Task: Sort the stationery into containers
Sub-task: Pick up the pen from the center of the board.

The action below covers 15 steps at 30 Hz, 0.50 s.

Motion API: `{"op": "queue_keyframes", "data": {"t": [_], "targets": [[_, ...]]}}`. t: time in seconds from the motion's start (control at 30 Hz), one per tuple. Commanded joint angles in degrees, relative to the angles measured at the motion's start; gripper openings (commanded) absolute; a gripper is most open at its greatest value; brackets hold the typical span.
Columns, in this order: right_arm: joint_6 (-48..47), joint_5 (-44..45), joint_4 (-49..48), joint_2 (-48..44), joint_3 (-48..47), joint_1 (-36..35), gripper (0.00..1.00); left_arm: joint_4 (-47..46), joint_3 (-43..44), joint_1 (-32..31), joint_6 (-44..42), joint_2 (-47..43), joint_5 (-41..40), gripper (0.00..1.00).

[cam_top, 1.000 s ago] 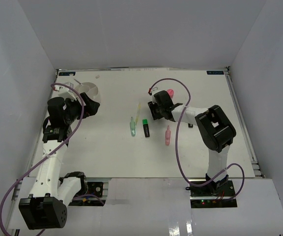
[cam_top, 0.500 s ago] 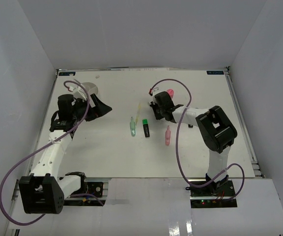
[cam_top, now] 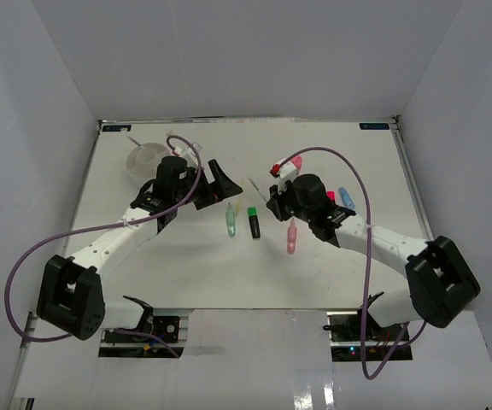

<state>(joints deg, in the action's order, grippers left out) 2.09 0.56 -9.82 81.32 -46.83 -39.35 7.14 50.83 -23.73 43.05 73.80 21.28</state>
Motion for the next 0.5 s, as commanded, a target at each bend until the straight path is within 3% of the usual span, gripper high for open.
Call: {"op": "queue_keyframes", "data": {"t": [0.0, 0.27, 0.37, 0.47], "targets": [[1.34, -5.39, -6.60, -5.90, 4.54, -0.46, 0.19, -3.80, 5.24, -3.95, 4.06, 3.87, -5.27, 0.98], [1.51, -7.68, -9.15, -14.08, 9.03, -0.64, 0.21, -4.94, 12.97, -11.78, 5.12, 11.89, -12.04, 0.98], [1.60, -8.12, -9.69, -15.31, 10.26, -0.64, 0.22, -4.94, 14.47, -13.10, 5.73, 14.17, -12.84, 0.88], [1.60, -8.03, -9.95, -16.19, 10.97, -0.55, 0.22, -4.94, 15.26, -14.06, 5.91, 15.58, -12.93, 0.71]]}}
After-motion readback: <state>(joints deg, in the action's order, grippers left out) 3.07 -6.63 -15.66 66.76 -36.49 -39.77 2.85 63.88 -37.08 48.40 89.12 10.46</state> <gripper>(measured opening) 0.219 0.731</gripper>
